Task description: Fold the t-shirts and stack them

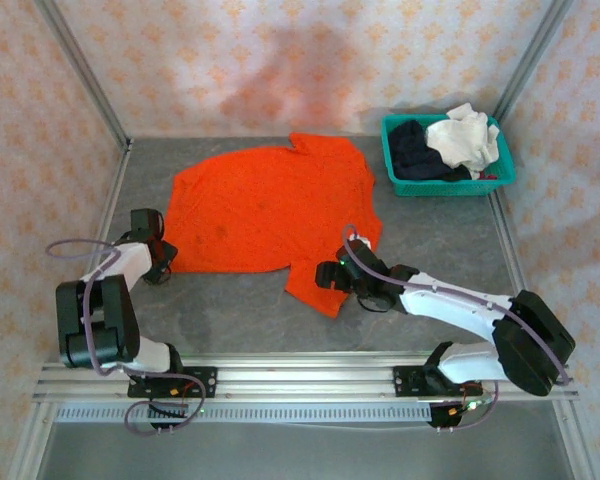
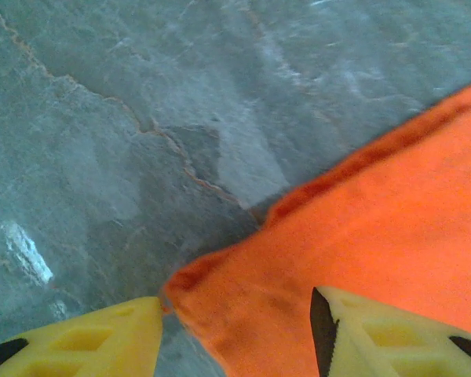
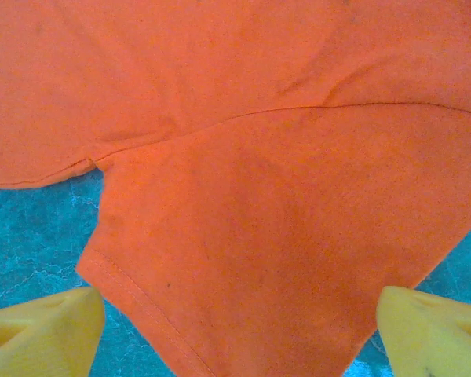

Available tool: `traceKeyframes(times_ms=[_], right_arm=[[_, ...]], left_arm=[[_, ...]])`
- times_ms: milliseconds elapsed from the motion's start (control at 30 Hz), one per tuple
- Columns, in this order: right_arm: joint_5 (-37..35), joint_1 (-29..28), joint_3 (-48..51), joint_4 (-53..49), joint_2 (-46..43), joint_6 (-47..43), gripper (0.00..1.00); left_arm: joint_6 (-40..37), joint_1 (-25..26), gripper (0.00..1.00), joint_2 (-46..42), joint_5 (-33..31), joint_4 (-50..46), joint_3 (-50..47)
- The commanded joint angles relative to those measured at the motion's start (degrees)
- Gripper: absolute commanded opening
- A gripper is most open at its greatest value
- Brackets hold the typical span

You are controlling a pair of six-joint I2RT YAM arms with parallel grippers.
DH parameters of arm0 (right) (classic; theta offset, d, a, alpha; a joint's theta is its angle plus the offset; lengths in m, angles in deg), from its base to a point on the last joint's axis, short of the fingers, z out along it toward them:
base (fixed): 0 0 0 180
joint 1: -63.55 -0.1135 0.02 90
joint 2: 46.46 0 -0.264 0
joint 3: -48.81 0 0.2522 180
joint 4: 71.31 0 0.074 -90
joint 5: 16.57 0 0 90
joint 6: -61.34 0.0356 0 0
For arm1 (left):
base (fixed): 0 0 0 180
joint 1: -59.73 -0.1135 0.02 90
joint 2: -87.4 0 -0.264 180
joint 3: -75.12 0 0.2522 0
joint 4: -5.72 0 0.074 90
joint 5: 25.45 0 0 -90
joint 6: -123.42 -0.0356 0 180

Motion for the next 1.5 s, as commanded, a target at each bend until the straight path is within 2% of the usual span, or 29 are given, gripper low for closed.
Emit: traceKeyframes(times_ms=[0,167,467,633,700,900,1000,1200,1467], right_arm=[[-0.7,0.2,0.0,0.2,0.0,0.7,0.9],[-1.1,0.3,1.2,0.4,-0.4,1.3,0.9],[-0.8,0.4,1.3,1.1,0.7,1.5,0.9],[0.3,0.4,0.7,2.0,2.3,1.4,0.9],[0.4,0.4,0.4,1.7,2.8,1.3,0.9],[0.4,0.4,0.3,1.8,2.7,1.3,0.9],[0.3,0.4,0.2,1.5,2.6,1.3,0.9],[-1.1,0.4,-0.1,-0.5,0.6,1.6,0.9],[-3.8,0.4,1.7,-3.2,-4.3,3.9,0.89]], left_arm=[[1.7,-0.8,0.51,1.5,0.5,1.9,0.4],[1.2,-1.6,0.44,3.1,-0.4,1.8,1.1],[0.3,-2.3,0.49,-0.3,-1.8,-0.1,1.4],[0.0,-2.5,0.41,0.8,-1.4,-0.7,2.1],[0.2,-2.5,0.35,1.2,-1.2,-0.2,1.8],[0.8,-2.5,0.34,3.7,0.6,0.8,1.9],[0.8,-2.5,0.28,4.2,1.0,0.9,2.0],[0.9,-2.6,0.01,4.2,2.4,1.4,1.7],[1.2,-2.6,0.0,3.2,5.4,2.6,0.6]])
